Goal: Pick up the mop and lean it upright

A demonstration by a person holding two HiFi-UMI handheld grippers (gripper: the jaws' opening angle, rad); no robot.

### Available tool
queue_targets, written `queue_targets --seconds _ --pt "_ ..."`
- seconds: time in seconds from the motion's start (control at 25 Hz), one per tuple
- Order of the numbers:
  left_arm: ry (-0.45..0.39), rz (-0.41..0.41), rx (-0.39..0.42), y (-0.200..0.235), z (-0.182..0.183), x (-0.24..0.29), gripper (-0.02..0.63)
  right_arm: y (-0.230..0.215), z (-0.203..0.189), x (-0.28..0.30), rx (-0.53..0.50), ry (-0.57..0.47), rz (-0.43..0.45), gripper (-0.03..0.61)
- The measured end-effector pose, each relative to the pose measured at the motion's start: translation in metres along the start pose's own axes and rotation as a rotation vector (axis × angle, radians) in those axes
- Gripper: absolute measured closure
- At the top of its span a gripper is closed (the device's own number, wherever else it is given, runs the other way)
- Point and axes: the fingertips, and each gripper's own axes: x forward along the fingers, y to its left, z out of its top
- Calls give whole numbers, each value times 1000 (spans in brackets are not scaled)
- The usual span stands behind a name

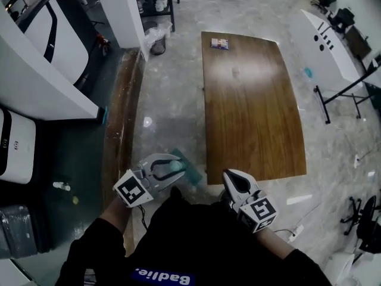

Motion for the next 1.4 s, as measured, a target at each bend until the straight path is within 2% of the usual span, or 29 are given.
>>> queue_targets --seconds 0.12,0.28,0.52,0.72,0.84,1.16,1.4 --pt "40 -147 43 4 -20 -6 492 18 -4 6 28 17 -75 574" --pt "143 -300 110 7 -57 -3 492 24 -15 2 40 32 -155 574" --pt "266 -446 147 11 -109 11 492 17 -25 -13 89 62 -256 574" --pt "332 -566 172 8 -142 26 492 13 -41 -23 105 85 -311 574" --pt "322 -618 163 1 -151 45 494 7 -49 -33 130 90 -350 574" --pt "274 -708 143 -24 -145 99 492 -11 -52 -60 165 73 -420 572" --pt "288 -719 141 -35 -144 133 492 -26 -51 -76 175 61 -443 572"
